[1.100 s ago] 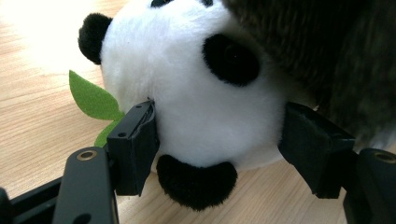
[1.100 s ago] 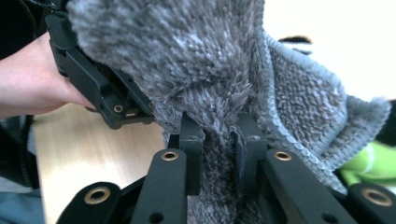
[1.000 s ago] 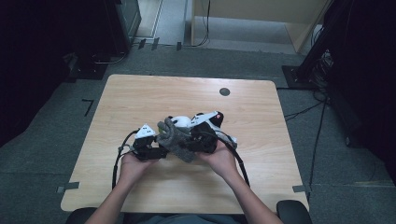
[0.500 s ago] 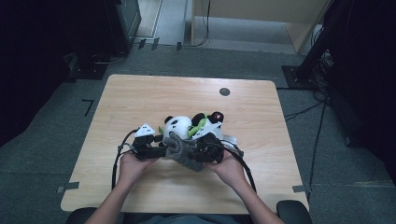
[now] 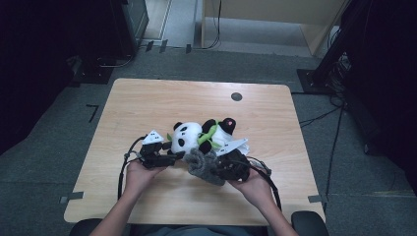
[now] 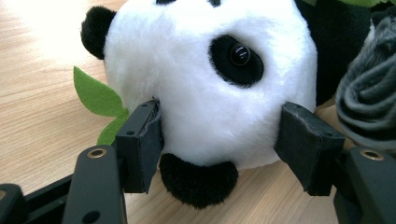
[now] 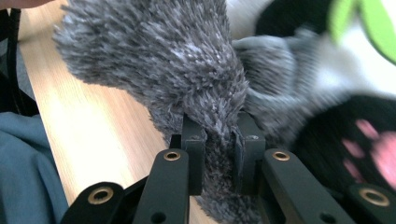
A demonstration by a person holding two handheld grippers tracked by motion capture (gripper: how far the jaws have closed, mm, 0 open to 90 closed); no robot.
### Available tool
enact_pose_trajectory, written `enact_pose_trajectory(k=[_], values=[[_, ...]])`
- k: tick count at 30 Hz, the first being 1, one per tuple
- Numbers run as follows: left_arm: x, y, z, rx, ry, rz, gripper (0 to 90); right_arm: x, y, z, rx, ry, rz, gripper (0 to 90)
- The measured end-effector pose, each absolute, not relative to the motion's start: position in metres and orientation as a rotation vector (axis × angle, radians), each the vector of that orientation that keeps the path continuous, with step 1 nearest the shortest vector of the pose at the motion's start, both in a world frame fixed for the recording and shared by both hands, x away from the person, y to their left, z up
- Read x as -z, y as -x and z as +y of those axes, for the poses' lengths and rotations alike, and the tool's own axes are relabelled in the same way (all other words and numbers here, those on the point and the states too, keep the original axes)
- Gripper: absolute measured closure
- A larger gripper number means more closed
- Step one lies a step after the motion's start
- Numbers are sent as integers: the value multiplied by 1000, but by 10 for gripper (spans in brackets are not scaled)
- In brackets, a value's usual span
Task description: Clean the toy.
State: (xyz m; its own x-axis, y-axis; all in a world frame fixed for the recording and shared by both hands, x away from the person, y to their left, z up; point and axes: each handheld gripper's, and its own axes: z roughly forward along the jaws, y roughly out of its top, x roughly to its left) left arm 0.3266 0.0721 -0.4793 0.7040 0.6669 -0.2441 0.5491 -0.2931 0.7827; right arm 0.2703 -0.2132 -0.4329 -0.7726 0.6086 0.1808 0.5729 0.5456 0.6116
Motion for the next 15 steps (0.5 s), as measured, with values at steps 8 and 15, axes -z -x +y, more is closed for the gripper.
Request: enact_pose_trajectory(k=[8, 15], values=[[480, -327, 72, -153, -1969, 939, 347, 432, -266, -240, -1060, -1118, 2700, 791], [480, -327, 72, -150, -1965, 942, 347, 429, -262, -256, -1028, -1149, 2688, 790]])
